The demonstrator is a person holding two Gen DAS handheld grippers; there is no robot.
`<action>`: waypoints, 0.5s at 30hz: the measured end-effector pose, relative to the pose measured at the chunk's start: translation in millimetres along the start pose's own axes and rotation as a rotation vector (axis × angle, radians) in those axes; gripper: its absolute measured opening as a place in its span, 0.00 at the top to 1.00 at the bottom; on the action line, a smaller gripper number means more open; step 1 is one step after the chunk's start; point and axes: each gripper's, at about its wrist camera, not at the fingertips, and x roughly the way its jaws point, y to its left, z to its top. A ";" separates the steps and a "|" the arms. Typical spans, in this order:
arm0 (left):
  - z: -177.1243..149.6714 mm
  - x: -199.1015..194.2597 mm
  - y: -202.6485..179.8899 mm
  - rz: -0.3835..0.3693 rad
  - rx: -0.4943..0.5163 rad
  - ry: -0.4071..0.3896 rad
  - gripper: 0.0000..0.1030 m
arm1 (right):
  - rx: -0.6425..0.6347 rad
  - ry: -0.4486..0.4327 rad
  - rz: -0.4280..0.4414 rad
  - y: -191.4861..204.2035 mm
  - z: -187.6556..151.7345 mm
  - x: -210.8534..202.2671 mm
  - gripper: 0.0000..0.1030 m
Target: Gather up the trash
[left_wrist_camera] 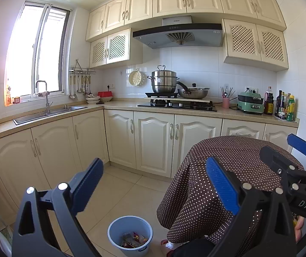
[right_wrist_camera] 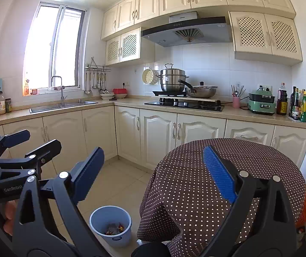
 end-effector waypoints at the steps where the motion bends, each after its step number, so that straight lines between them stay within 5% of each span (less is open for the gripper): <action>1: -0.4 -0.2 -0.1 -0.001 0.000 0.000 0.08 | 0.001 0.001 0.000 0.2 0.0 0.2 0.11; 15: -2.0 0.9 0.3 -0.001 0.002 0.005 0.08 | 0.004 0.007 -0.002 6.3 -2.0 -0.7 0.10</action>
